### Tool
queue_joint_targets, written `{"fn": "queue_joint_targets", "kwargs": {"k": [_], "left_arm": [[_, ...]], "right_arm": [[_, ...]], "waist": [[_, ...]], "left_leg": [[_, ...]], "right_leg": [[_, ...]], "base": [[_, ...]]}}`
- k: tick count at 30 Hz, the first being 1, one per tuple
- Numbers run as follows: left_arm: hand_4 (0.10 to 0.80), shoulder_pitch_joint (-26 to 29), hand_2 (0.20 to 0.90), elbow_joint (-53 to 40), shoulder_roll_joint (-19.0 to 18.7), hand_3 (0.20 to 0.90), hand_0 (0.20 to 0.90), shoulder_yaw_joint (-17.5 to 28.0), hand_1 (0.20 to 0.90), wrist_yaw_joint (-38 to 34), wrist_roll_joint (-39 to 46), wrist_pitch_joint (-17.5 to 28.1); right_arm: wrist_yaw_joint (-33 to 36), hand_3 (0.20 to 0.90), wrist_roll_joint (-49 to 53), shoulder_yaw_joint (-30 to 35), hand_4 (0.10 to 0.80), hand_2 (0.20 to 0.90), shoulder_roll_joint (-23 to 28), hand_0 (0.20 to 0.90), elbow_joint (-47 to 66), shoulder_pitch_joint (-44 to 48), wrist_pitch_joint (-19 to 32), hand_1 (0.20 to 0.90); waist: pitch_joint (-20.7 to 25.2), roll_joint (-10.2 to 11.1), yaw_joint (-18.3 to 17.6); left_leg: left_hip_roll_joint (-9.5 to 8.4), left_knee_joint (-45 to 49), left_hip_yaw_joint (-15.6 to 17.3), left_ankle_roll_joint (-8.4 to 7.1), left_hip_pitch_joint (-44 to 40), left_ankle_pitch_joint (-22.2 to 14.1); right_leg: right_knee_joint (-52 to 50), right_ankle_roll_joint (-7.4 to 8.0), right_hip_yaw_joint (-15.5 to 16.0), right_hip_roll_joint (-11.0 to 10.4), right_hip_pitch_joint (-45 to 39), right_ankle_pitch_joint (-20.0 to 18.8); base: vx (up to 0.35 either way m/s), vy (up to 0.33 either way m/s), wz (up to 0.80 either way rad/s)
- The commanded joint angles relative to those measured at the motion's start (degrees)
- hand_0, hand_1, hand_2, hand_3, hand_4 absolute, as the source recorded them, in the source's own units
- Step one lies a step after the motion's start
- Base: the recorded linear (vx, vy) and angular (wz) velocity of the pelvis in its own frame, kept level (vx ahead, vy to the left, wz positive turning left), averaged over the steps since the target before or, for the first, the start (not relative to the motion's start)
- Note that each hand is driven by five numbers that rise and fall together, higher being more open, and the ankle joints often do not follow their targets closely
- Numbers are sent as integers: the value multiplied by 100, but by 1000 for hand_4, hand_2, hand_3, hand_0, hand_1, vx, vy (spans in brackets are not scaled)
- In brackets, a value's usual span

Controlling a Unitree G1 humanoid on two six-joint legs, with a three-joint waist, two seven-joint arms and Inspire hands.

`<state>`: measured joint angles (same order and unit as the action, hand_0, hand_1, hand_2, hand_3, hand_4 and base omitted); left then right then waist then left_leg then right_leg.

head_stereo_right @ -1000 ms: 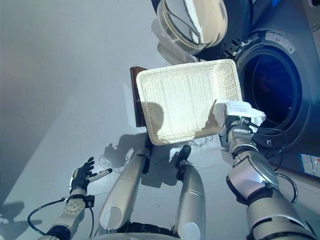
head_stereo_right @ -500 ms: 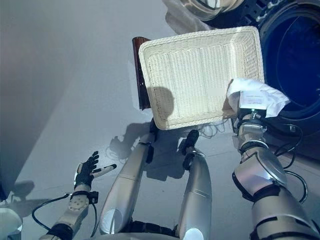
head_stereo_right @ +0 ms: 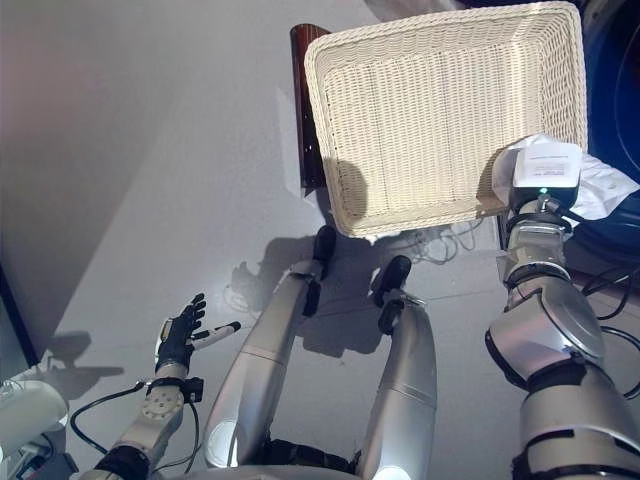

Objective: Pick up the clothes and place them into the washing machine

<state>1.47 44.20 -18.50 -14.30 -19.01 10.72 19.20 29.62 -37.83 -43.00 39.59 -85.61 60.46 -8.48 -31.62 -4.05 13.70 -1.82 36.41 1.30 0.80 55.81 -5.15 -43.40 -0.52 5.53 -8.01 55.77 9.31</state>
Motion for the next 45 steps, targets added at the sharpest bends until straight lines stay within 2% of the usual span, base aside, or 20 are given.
{"fn": "queue_joint_targets", "kwargs": {"k": [1, 12, 17, 20, 28, 30, 35, 41, 45], "left_arm": [[800, -421, 900, -138, -78, 900, 900, -55, 900, -288, -6, 259], [800, -415, 900, 423, -158, 900, 900, 219, 900, -341, 196, 318], [800, -433, 900, 588, -127, 900, 900, 218, 900, -276, 296, 330], [800, -505, 900, 517, -90, 900, 900, 140, 900, -170, 280, 291], [800, -558, 900, 187, -21, 900, 900, -107, 900, 6, 80, 209], [800, -548, 900, 169, -10, 900, 900, -128, 900, 27, 52, 200], [800, -543, 900, -355, -29, 900, 900, -284, 900, 90, -120, 130], [800, -509, 900, -549, -98, 900, 900, -179, 900, 2, -209, 109], [800, -505, 900, -587, -143, 900, 900, -85, 900, -79, -220, 110]], "right_arm": [[-17, 900, 147, -47, 800, 900, 595, 900, -140, -172, -53, 900], [79, 900, 490, -153, 800, 900, 512, 900, 664, 289, 165, 900], [82, 900, 581, -250, 800, 900, 534, 900, 287, 421, 103, 900], [95, 900, 572, -225, 800, 900, 610, 900, -185, 395, 30, 900], [60, 900, 383, 14, 800, 900, 1042, 900, -536, 129, -113, 900], [55, 900, 352, 48, 800, 900, 1092, 900, -553, 106, -137, 900], [-4, 900, 255, 213, 800, 900, 1331, 900, -623, 15, -259, 900], [-45, 900, 297, 242, 800, 900, 1590, 900, -502, 146, -212, 900], [-71, 900, 316, 152, 800, 900, 1524, 900, -433, 333, -202, 900]], "waist": [[183, -304, -171], [183, 26, -400], [183, 11, -409], [183, -93, -384], [183, -386, -287], [183, -420, -261], [183, -661, -103], [183, -752, -63], [183, -767, -54]], "left_leg": [[72, -118, -91, -254, -171, 207], [133, -670, 2, -337, -883, 297], [123, -941, -13, -376, -1094, 416], [104, -1037, -17, -365, -1195, 479], [32, -1140, -79, -347, -1257, 548], [24, -1132, -85, -344, -1230, 564], [-48, -913, -148, -316, -876, 573], [-150, -413, -180, -276, -377, 454], [-184, -191, -170, -266, -161, 398]], "right_leg": [[790, -38, 258, 133, -420, -459], [1333, 32, 213, 239, -1135, -550], [1592, 62, 254, 236, -1377, -607], [1631, 81, 273, 228, -1464, -613], [1567, 72, 290, 165, -1461, -556], [1547, 71, 300, 152, -1434, -552], [1139, 57, 331, 48, -1064, -411], [437, 31, 325, -100, -535, -186], [96, 22, 313, -184, -313, -46]], "base": [[33, 20, -6], [34, 10, -10], [12, -16, -2], [11, -10, 0], [10, -9, 0], [-5, -26, 6], [-25, -31, 10], [-37, -2, 14], [-12, 24, 23]]}}
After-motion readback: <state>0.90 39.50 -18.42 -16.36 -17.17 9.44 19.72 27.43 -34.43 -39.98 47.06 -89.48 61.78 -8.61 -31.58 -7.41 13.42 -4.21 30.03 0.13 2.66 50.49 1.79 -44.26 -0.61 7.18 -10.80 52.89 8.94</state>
